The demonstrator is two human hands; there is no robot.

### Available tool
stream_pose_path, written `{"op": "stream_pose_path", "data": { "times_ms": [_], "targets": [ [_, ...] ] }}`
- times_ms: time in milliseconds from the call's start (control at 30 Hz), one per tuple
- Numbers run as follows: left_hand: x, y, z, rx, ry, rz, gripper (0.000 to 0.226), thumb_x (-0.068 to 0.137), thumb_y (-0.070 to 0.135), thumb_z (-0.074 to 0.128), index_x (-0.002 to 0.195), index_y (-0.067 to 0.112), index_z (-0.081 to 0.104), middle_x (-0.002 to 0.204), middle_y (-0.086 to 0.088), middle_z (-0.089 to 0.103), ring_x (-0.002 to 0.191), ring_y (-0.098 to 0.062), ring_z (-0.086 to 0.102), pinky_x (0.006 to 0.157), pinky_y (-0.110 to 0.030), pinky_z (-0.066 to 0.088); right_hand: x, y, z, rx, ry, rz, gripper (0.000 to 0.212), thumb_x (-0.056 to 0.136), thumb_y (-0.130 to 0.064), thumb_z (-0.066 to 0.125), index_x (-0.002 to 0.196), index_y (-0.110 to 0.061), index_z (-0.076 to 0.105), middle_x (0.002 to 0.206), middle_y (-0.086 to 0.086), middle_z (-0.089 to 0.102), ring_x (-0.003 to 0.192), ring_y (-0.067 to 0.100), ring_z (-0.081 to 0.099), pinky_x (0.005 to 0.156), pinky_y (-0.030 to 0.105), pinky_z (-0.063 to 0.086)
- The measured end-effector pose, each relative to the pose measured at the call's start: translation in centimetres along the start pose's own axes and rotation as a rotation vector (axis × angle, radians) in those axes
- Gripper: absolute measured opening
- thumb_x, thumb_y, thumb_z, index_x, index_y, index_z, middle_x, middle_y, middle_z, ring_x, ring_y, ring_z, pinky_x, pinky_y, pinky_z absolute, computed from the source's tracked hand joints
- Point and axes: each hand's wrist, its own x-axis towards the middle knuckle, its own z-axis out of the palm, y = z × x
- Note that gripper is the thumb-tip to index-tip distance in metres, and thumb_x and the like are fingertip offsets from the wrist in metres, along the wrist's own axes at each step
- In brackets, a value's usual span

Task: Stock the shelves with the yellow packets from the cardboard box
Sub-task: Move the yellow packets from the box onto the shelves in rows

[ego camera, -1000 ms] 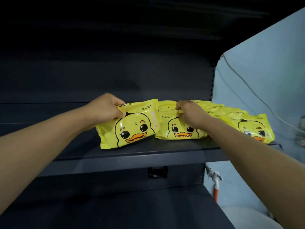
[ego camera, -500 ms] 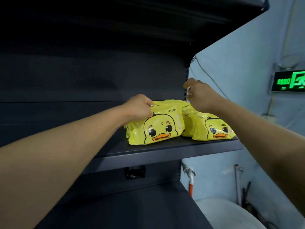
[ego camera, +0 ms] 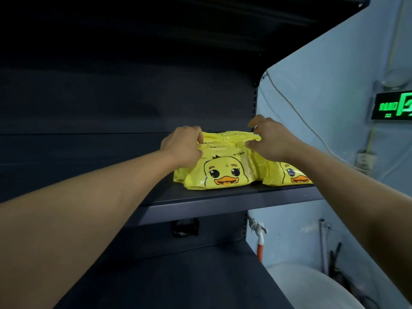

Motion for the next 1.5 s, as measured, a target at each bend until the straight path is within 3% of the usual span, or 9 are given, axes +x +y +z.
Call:
{"op": "stream_pose_path", "data": {
  "times_ms": [200,400,667,900,1033,1333,1500],
  "targets": [
    [-3.2,-3.8,-4.3,0.032,-0.041,-0.043,0.027,0.084,0.018,0.066,0.108,0.024,0.056,0.113,0.002,0.058,0.105,-0.019,0.055,0.089,-0.04,0.05,-1.0,-4.8,1.3,0.011,-0.061,-0.035,0.053,0.087,-0.025,0.062,0.132,-0.011,0.039,0.131,0.017,0.046,0.122,0.031,0.045,0.094,0.034,0.039],
    [-8.5,-8.7,-8.7,0.055,-0.061,-0.112,0.027,0.086,0.021,0.064,0.112,0.021,0.057,0.118,0.001,0.056,0.11,-0.02,0.052,0.092,-0.04,0.048,-3.1,-12.4,2.8,0.024,-0.114,-0.105,0.051,0.087,-0.026,0.063,0.132,-0.013,0.041,0.132,0.015,0.045,0.122,0.028,0.046,0.092,0.031,0.038],
    [-17.3,-15.6,-12.9,-0.019,-0.073,-0.147,0.019,0.084,0.019,0.066,0.1,0.023,0.056,0.109,0.002,0.06,0.103,-0.019,0.057,0.091,-0.041,0.05,-8.1,-23.6,5.8,0.038,-0.178,-0.168,0.052,0.087,-0.026,0.062,0.132,-0.011,0.042,0.132,0.014,0.044,0.121,0.029,0.045,0.095,0.03,0.037],
    [-26.3,-21.9,-15.9,-0.125,-0.161,-0.199,0.015,0.086,0.017,0.064,0.094,0.027,0.055,0.099,0.003,0.062,0.093,-0.019,0.06,0.086,-0.041,0.053,-15.3,-32.8,10.0,0.085,-0.336,-0.168,0.046,0.087,-0.025,0.063,0.126,-0.012,0.042,0.127,0.012,0.044,0.118,0.029,0.045,0.097,0.037,0.041],
    [-31.7,-25.3,-15.6,-0.146,-0.285,-0.236,0.015,0.085,0.02,0.066,0.091,0.028,0.055,0.093,0.006,0.06,0.091,-0.017,0.06,0.088,-0.041,0.052,-19.8,-36.5,12.7,0.101,-0.434,-0.141,0.052,0.088,-0.024,0.062,0.133,-0.013,0.039,0.132,0.011,0.041,0.121,0.027,0.043,0.1,0.038,0.041],
    [-43.3,-33.5,-10.7,-0.043,-0.701,-0.361,0.016,0.088,0.026,0.063,0.103,0.024,0.058,0.106,0.005,0.056,0.102,-0.016,0.057,0.093,-0.037,0.05,-28.7,-40.1,21.1,0.096,-0.781,-0.088,0.049,0.091,-0.026,0.059,0.133,-0.013,0.037,0.135,0.012,0.037,0.12,0.029,0.044,0.099,0.037,0.041],
    [-49.6,-36.4,-6.4,-0.009,-0.869,-0.417,0.007,0.09,0.022,0.057,0.097,0.02,0.059,0.101,0.001,0.058,0.093,-0.017,0.056,0.084,-0.032,0.048,-34.0,-40.0,26.6,0.109,-0.958,-0.079,0.053,0.093,-0.027,0.055,0.138,-0.011,0.034,0.14,0.011,0.036,0.126,0.027,0.04,0.103,0.03,0.036]
  ]
}}
